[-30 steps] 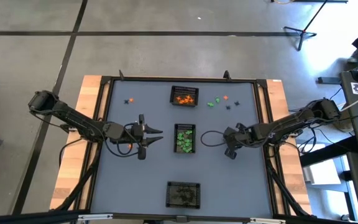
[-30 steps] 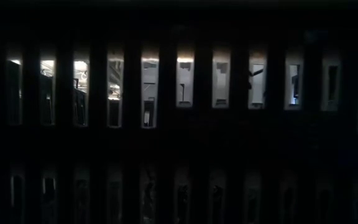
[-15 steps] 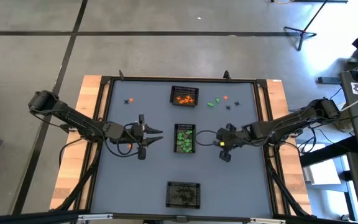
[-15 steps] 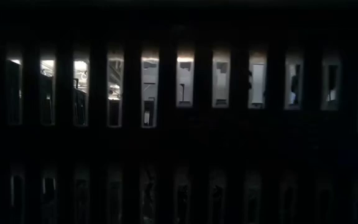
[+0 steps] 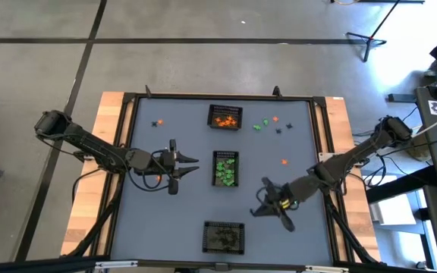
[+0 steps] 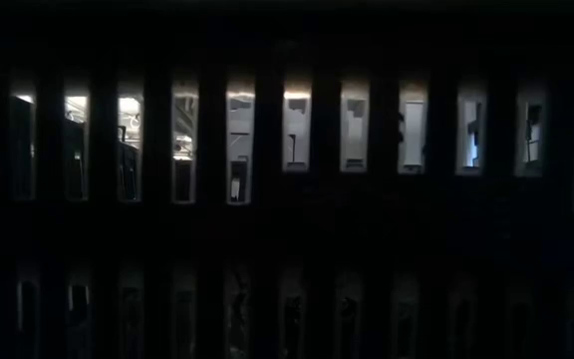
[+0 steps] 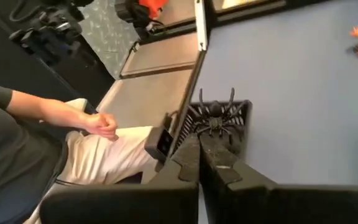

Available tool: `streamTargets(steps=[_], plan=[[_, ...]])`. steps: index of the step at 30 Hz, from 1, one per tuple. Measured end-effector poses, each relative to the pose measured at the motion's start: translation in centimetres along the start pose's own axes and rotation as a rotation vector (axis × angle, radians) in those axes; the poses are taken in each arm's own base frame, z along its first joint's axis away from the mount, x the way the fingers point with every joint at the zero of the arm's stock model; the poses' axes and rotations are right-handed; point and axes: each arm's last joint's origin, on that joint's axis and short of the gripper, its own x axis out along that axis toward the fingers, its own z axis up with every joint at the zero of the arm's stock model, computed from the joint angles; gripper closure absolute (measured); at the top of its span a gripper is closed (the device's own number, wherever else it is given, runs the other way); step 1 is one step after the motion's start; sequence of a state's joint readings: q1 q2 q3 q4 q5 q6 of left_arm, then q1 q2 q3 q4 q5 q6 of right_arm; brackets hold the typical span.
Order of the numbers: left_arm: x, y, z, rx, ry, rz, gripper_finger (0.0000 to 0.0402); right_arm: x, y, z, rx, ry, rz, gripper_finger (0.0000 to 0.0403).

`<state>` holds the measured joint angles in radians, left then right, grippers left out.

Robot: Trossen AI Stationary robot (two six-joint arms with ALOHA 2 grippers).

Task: Sort Halloween decoration
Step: Put the black spider toy into the bottom black bin

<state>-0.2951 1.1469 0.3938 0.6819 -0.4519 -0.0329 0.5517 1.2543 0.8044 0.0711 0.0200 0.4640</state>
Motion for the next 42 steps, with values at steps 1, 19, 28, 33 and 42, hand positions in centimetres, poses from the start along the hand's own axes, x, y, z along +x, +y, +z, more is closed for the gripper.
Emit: streamTargets(steps=[1,19,28,33,42], plan=[[0.0,0.0,0.0,0.001,0.001,0.000,0.0308,0.3,0.5,0.1,-0.014,0.000,0.005,0.0402],[0.0,0.0,0.0,0.000,0.000,-0.001,0.0308,11.6,2.2,-1.2,-0.121,0.231,0.092,0.0376],[0.0,0.0,0.0,-0.002,-0.004,0.000,0.0308,12.9,2.1,-1.4,-0.189,0.291,0.111,0.0293],[0.0,0.0,0.1,-0.002,-0.005,-0.001,0.0308,12.7,1.7,-0.9,-0.182,0.338,0.078,0.0282],[0.0,0.0,0.0,-0.003,-0.005,-0.001,0.0308,12.4,1.2,-1.1,-0.201,0.411,0.028,0.0290]])
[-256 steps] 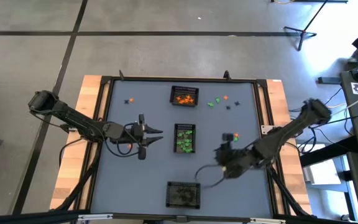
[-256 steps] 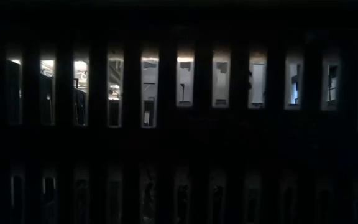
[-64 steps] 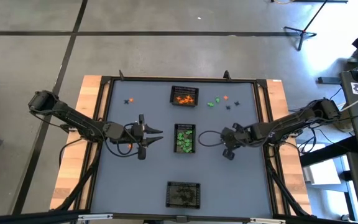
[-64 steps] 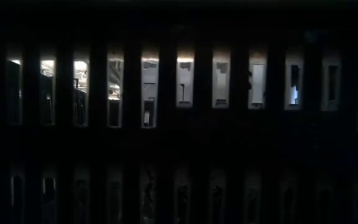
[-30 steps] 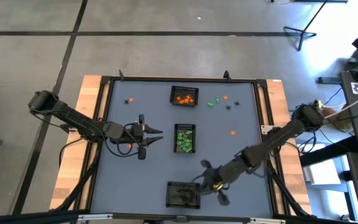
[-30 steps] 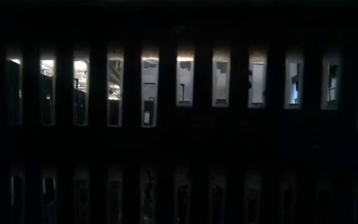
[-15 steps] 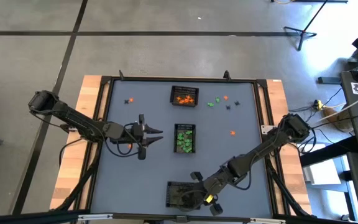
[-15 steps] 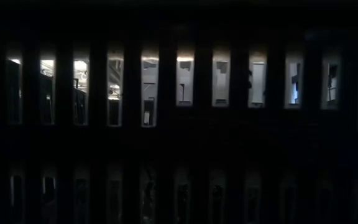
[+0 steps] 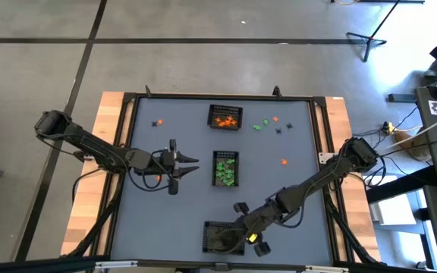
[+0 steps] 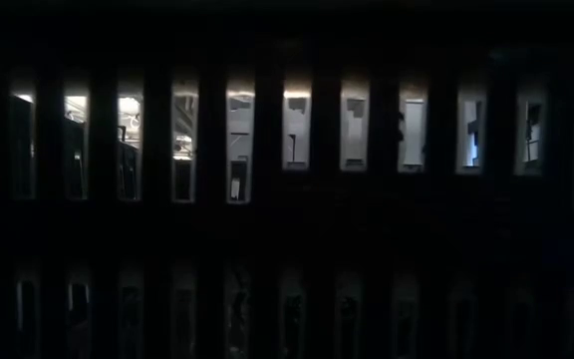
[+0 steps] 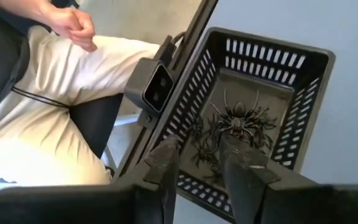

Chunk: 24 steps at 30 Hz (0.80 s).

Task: Sort Halloween decoration
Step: Put the black spider toy into the bottom black bin

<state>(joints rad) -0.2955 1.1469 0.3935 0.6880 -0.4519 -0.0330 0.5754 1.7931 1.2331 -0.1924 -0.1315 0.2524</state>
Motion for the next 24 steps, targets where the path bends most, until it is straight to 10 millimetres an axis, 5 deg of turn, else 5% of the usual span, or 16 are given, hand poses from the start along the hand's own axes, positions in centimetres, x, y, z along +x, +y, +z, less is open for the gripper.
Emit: streamTargets(steps=[7,14,24], plan=[[0.01,0.00,0.02,0.000,-0.001,0.000,0.0308,0.39,-0.06,-0.22,-0.051,0.014,0.008,0.0301],[0.00,0.00,0.01,0.000,0.000,0.000,0.0308,0.44,-0.01,-0.39,-0.086,0.034,0.038,0.0395],[0.00,0.00,0.01,0.000,-0.001,0.000,0.0308,0.44,-0.27,-0.32,-0.067,0.015,-0.048,0.0352]])
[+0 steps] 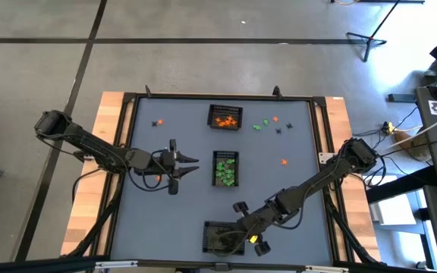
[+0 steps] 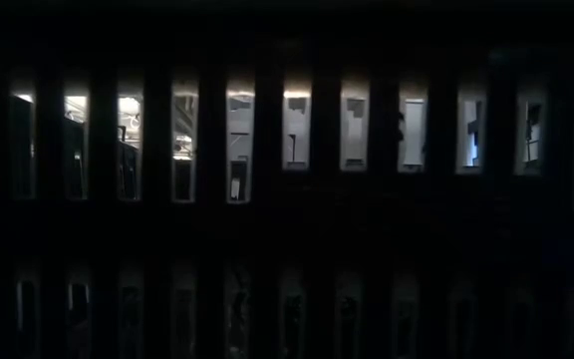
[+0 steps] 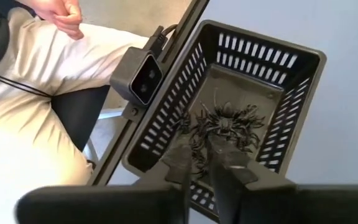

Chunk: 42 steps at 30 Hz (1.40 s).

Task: Sort Halloween decoration
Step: Put the black spider toy into the bottom black bin

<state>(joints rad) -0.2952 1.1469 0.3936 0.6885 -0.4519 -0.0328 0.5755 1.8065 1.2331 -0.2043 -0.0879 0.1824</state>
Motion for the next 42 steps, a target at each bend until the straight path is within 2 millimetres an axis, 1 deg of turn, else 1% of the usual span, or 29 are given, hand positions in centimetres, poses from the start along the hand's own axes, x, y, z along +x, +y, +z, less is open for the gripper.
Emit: streamTargets(steps=[2,9,13,16,20,31,33,35,37,39,40,42], plan=[[0.00,0.00,0.00,0.000,0.000,0.000,0.0308,0.00,0.01,-0.02,-0.005,0.002,-0.001,0.0331],[0.00,0.00,0.01,0.000,0.000,0.000,0.0308,0.00,-0.08,-0.08,-0.005,0.004,-0.029,0.0233],[0.00,0.00,0.01,0.000,0.000,0.000,0.0308,-0.01,-0.23,-0.08,-0.006,-0.002,-0.079,0.0204],[0.00,0.00,0.00,0.000,0.000,0.000,0.0308,0.00,-0.16,-0.09,-0.004,0.003,-0.056,0.0201],[0.00,-0.01,0.01,0.000,0.000,0.000,0.0308,0.00,0.01,-0.13,0.021,0.013,-0.001,0.0208],[0.00,-0.01,0.02,-0.006,-0.002,0.000,0.0308,0.00,0.02,0.26,0.019,-0.030,-0.010,0.0216],[0.00,-0.01,0.15,-0.067,-0.014,-0.002,0.0308,0.01,0.18,0.25,0.017,-0.031,-0.007,0.0216],[0.00,-0.01,0.30,-0.203,-0.029,-0.004,0.0308,0.03,0.31,0.18,0.015,-0.027,-0.006,0.0216],[-0.01,-0.01,0.50,-0.384,-0.048,-0.010,0.0308,0.02,0.29,0.18,0.015,-0.026,-0.006,0.0216],[-0.03,0.00,0.79,-0.495,-0.074,-0.018,0.0308,0.02,0.27,0.20,0.016,-0.028,-0.006,0.0216],[-0.03,-0.01,0.82,-0.530,-0.076,-0.021,0.0308,0.02,0.27,0.19,0.016,-0.027,-0.006,0.0216],[-0.03,-0.45,0.61,-0.543,-0.053,-0.069,0.0308,0.02,0.26,0.21,0.015,-0.028,-0.006,0.0216]])
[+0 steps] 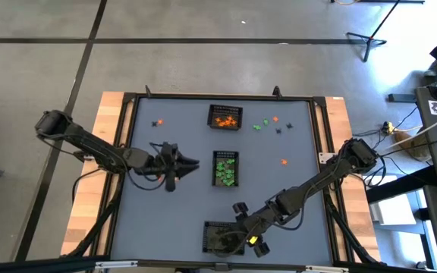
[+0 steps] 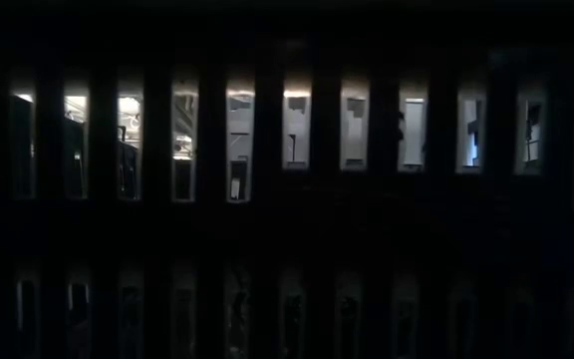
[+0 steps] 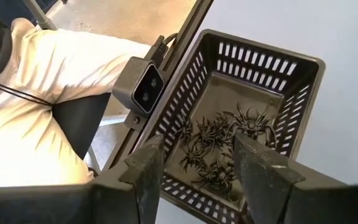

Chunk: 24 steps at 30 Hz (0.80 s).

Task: Sort Halloween decoration
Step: Put the black spider toy into the bottom black bin

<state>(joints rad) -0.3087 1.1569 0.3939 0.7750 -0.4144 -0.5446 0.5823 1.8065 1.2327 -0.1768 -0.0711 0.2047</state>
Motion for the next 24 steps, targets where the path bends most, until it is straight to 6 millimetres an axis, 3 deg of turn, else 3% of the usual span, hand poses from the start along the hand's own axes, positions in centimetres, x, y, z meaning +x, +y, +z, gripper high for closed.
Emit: streamTargets(steps=[6,10,18,24], plan=[[0.2,-1.4,-2.7,0.084,0.113,-0.135,0.0308,0.0,-0.1,0.0,-0.001,-0.008,-0.022,0.0217],[1.3,-3.4,-3.4,0.166,0.121,-0.219,0.0308,0.0,-0.1,0.1,-0.002,-0.016,-0.036,0.0217],[5.9,-8.2,-4.6,0.436,0.145,-0.491,0.0308,0.0,0.0,0.5,-0.006,-0.058,-0.026,0.0217],[9.3,-9.9,-7.1,0.529,0.243,-0.549,0.0308,0.0,0.0,0.4,-0.007,-0.052,-0.024,0.0217]])
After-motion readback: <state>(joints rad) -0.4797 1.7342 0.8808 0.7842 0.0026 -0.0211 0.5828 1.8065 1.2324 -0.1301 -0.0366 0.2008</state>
